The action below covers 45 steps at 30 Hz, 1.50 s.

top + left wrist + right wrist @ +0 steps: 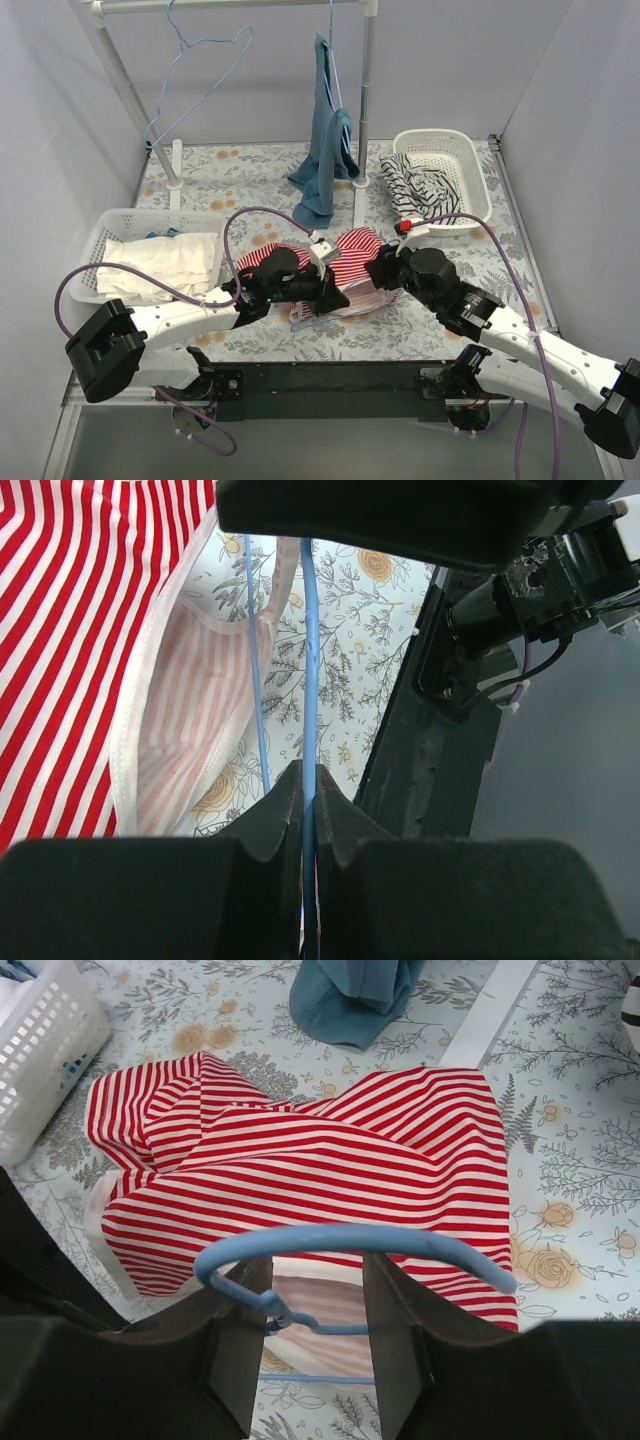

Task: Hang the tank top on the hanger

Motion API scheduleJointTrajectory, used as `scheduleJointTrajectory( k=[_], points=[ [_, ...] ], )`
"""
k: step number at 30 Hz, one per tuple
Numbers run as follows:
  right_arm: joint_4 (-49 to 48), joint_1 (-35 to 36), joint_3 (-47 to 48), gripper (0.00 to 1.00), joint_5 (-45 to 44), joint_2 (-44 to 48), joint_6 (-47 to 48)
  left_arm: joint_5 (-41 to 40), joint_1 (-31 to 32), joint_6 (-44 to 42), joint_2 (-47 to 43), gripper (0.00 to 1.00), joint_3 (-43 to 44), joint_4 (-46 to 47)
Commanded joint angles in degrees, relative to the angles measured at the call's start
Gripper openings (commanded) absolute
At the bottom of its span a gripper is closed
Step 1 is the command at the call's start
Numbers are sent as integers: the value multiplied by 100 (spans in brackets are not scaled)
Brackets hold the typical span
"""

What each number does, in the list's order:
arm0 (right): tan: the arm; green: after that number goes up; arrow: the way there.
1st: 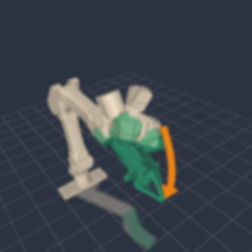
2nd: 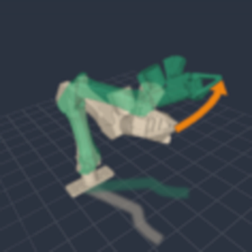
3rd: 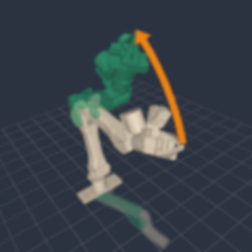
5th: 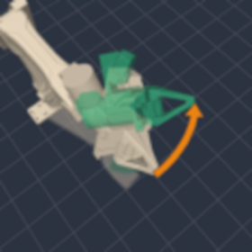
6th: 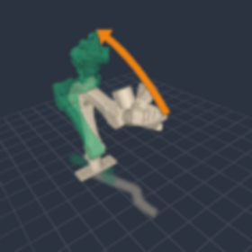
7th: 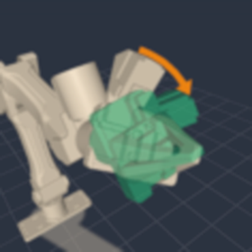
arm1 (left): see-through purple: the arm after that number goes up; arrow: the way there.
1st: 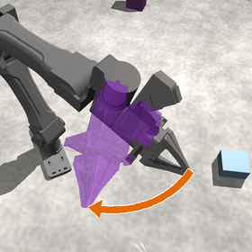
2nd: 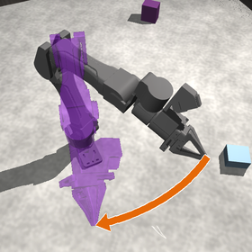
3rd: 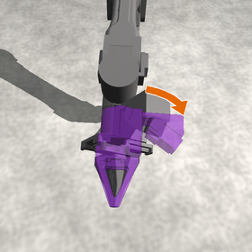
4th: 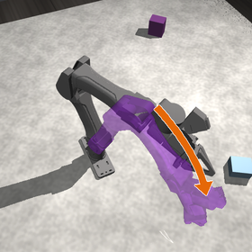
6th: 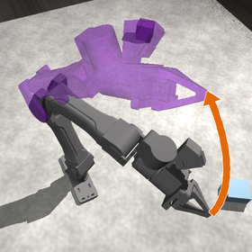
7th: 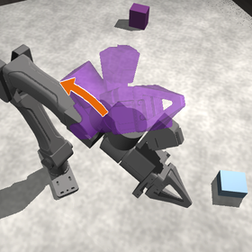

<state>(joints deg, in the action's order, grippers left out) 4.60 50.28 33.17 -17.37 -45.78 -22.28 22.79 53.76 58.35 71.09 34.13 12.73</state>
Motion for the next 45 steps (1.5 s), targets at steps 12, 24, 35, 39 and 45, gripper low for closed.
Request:
scheduleJointTrajectory(
  k=[12, 24, 35, 39, 45],
  points=[
    [-645, 315, -232, 1, -856, -63, 295, -1793, 12, 1028, -1087, 60, 955, -1690],
    [-592, 570, -276, 1, -1138, -107, 286, -2808, -41, 2778, -2503, 42, 394, -4288],
    [-530, 597, -249, 1, -1164, -54, 260, -1945, -41, 3253, -2364, 34, -978, -3313],
    [-487, 606, -232, 1, -1181, -19, 242, -1822, -41, 3192, -2082, 35, -1206, -2690],
    [-469, 614, -232, 1, -1217, 16, 224, -1953, -41, 3016, -1617, 37, -1181, -2101]
  ],
)
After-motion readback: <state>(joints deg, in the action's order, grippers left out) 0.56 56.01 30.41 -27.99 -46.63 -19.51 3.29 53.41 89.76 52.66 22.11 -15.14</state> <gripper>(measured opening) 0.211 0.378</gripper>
